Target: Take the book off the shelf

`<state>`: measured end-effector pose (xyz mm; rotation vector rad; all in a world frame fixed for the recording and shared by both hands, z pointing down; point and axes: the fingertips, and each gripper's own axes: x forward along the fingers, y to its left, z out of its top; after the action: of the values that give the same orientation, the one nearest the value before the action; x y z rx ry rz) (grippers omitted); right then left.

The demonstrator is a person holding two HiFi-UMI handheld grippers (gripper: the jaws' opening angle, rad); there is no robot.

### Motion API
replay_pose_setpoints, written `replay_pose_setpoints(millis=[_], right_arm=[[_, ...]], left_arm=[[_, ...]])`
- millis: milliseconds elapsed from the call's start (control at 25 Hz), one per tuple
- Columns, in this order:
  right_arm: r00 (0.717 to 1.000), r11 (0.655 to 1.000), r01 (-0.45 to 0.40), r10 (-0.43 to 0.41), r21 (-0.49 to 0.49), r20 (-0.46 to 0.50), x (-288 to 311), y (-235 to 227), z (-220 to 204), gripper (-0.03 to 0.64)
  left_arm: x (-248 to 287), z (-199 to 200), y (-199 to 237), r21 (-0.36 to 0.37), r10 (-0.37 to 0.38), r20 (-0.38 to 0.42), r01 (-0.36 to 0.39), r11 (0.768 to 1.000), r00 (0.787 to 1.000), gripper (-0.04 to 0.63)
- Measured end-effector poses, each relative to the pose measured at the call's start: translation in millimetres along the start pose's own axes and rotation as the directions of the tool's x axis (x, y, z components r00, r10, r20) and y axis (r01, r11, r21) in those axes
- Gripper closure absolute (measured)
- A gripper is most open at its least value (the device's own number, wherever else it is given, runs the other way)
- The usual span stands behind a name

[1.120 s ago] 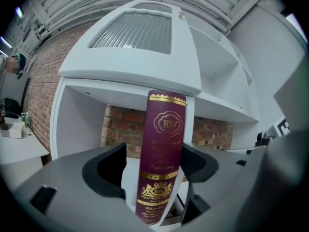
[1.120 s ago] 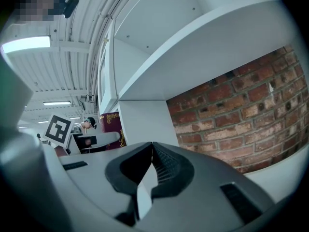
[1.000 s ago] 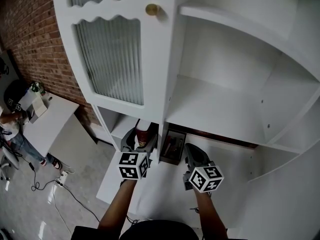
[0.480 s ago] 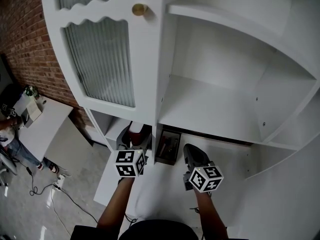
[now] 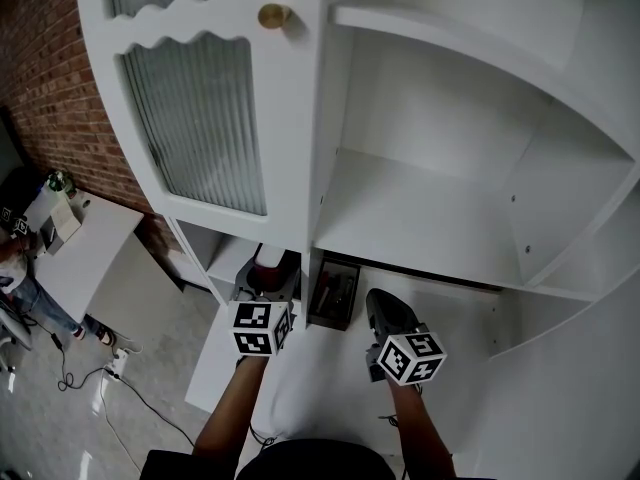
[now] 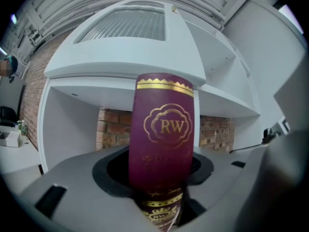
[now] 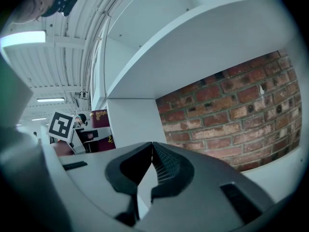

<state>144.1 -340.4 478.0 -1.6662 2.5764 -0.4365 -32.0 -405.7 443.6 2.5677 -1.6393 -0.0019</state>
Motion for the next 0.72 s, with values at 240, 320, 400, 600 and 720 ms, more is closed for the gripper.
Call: replay_pose_setpoints(millis=[240,320,400,600,720], right_arm=[[1.0,1.0,-0.003,0.003,0.003,-0.008,2.0,0.6,-2.9,0.598],[1.0,1.0,-0.004,0.004,0.002,-0.008,1.8,1.3,-2.4,0.598],[1.0,1.0,-0.005,0.005,0.001,-0.005,0.9,1.8,-1.8,0.598],[1.0,1.0,-0.005,0.005,0.002,-0.001,-1.3,1.1,-0.9,0.598],[1.0,1.0,-0.005,0.005,0.001,0.002,-2.9,1.1,-0.5,0.598]], left_arm=[[-0.7,-0.4,1.7,0.004,0.003,0.003,-0.003,1.0,1.0,0.356],[-1.5,0.1,1.4,0.007,0.005,0.005,-0.005,1.0,1.0,0.359],[-2.9,0.5,0.3,0.008,0.006,0.008,-0.006,1.0,1.0,0.359],[-4.1,-0.1,-3.4,0.01,0.004,0.008,-0.004,1.0,1.0,0.36],[-5.1,-1.1,-4.2,0.011,0.004,0.004,-0.004,1.0,1.0,0.36]])
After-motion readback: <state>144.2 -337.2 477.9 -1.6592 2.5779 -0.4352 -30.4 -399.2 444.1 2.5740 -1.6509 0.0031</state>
